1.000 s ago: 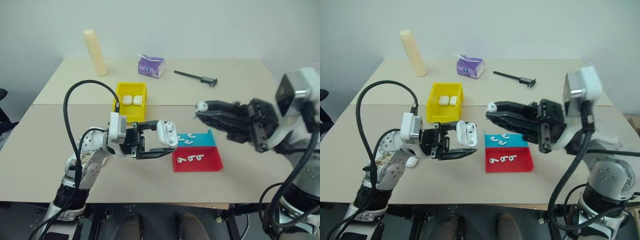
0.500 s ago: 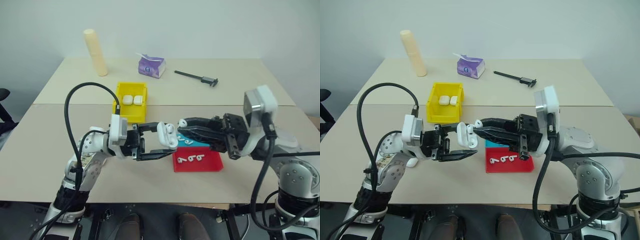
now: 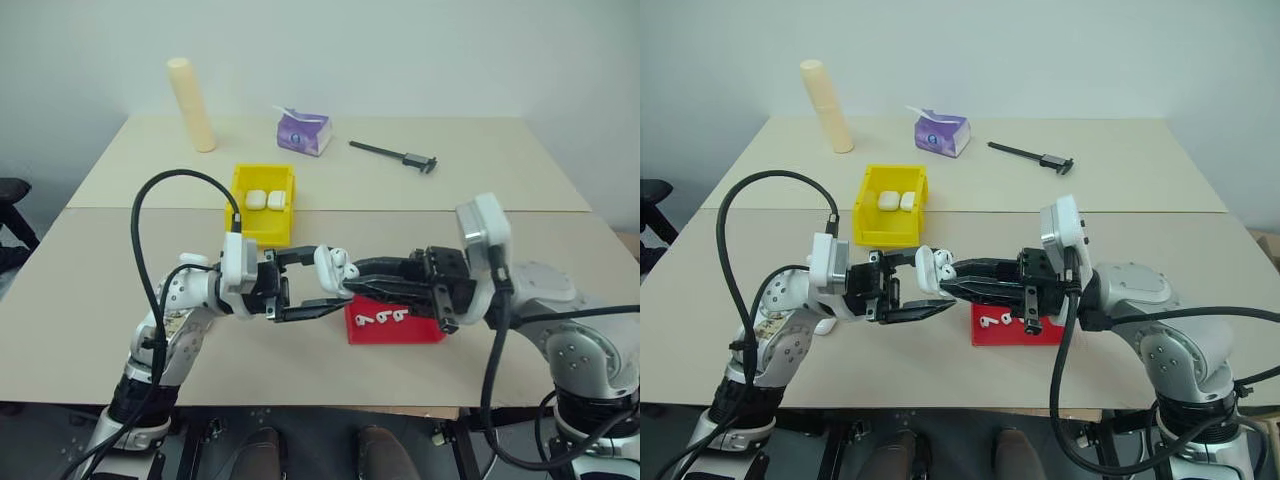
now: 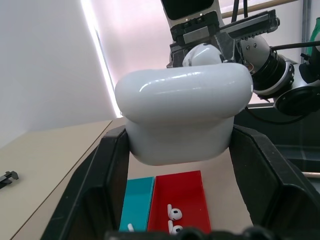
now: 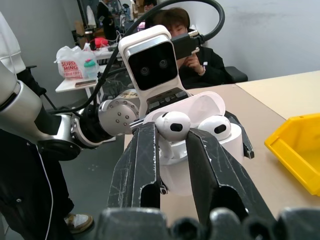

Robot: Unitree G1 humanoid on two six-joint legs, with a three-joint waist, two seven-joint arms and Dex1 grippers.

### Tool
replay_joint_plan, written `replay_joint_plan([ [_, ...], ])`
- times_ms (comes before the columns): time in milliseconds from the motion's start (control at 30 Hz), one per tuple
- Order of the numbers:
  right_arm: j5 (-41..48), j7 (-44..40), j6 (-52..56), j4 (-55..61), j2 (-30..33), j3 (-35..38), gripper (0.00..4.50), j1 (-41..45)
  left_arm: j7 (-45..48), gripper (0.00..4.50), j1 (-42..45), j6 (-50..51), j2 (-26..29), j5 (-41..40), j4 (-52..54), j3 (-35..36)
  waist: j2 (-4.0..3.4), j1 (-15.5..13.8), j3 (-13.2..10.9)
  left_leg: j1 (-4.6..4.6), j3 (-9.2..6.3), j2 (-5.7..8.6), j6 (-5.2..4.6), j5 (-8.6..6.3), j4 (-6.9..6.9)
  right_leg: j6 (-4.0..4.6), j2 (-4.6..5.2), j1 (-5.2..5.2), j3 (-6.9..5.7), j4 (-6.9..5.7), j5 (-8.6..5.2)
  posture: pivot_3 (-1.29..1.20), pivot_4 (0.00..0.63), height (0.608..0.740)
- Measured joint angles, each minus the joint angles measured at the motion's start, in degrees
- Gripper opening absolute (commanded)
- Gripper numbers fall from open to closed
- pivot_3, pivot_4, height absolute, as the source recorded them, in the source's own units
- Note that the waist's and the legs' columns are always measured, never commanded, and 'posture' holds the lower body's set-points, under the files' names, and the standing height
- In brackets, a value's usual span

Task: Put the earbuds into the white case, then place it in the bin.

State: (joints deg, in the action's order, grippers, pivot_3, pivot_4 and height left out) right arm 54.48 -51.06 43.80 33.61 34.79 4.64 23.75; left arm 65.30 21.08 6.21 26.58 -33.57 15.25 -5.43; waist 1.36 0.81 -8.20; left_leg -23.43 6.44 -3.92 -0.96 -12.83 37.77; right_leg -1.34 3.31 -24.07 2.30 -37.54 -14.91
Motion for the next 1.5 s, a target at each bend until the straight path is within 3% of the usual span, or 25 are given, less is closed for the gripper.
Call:
replay_joint_plan([
  [133, -0.91, -0.09, -0.96, -0.05, 0.1, -0.44, 0.64, -0.07, -0.01, 2.75, -0.01, 0.0, 0.0, 0.28, 0.0, 0.0, 0.0, 0.01, 0.0, 0.01, 0.0, 0.0, 0.0, 0.0, 0.0, 0.0, -0.01, 0.0, 0.0, -0.01, 0.0, 0.0, 0.15, 0.74],
  [333, -0.96, -1.22, -1.9, -0.25, 0.75, -0.56, 2.43, -0.6, 0.01, 2.75, -0.02, -0.05, -0.03, 0.48, -0.01, 0.0, 0.0, 0.0, 0.0, 0.0, 0.0, 0.0, 0.0, 0.0, 0.0, 0.0, 0.0, 0.0, 0.0, 0.0, 0.0, 0.0, 0.15, 0.74],
  [567, -1.36, -2.38, -3.36, -0.53, 2.54, 0.05, 2.43, -2.12, 0.43, 2.75, 0.08, -0.4, -0.25, 0.86, -1.08, 0.0, 0.01, -0.03, -0.01, 0.01, 0.0, 0.0, 0.0, 0.0, 0.0, 0.0, 0.0, 0.01, 0.0, 0.0, 0.0, 0.0, 0.15, 0.74],
  [700, 0.42, -4.84, -3.74, -3.6, 6.02, 4.18, 2.43, 1.07, 0.1, 2.75, 2.76, -0.69, -0.43, 4.26, -5.5, -0.69, 0.03, -0.11, -0.02, 0.03, 0.0, 0.03, 0.0, 0.0, 0.01, -0.02, 0.0, 0.02, 0.0, 0.0, 0.01, 0.0, 0.15, 0.74],
  [800, 0.47, -5.02, -3.76, -4.69, 7.91, 4.88, 1.82, 7.7, -1.01, 2.75, 5.65, 0.52, -1.31, 6.8, -8.43, -2.76, 0.04, 0.01, -0.02, -0.01, -0.02, -0.01, -0.01, 0.0, 0.0, -0.02, -0.05, -0.01, 0.0, 0.05, 0.02, 0.0, 0.15, 0.74],
  [967, -3.99, -5.54, -3.63, -5.14, 10.57, -0.13, 0.14, 14.27, -1.56, 2.75, 9.99, 2.53, -3.59, 9.42, -11.12, -5.85, 0.03, -0.07, -0.02, -0.16, 0.01, 0.02, -0.03, -0.01, 0.01, -0.04, -0.01, -0.09, 0.0, 0.11, 0.02, 0.0, 0.15, 0.74],
  [1200, -13.99, -7.7, -6.05, -4.9, 12.0, -8.43, 0.06, 15.97, -2.16, 2.75, 12.64, 2.42, -7.19, 11.55, -13.03, -7.45, 0.03, -0.04, -0.02, -0.28, -0.02, 0.03, -0.03, -0.01, 0.05, -0.1, 0.0, -0.13, -0.02, 0.2, 0.06, 0.0, 0.15, 0.74],
  [1500, -21.99, -8.26, -8.77, -5.07, 11.97, -12.24, 0.06, 15.98, -3.12, 2.75, 12.64, 1.6, -8.58, 14.28, -13.04, -9.07, 0.03, -0.1, -0.02, -0.3, -0.03, 0.03, -0.03, -0.01, 0.07, -0.11, 0.0, -0.12, -0.05, 0.2, 0.08, 0.0, 0.15, 0.74],
])
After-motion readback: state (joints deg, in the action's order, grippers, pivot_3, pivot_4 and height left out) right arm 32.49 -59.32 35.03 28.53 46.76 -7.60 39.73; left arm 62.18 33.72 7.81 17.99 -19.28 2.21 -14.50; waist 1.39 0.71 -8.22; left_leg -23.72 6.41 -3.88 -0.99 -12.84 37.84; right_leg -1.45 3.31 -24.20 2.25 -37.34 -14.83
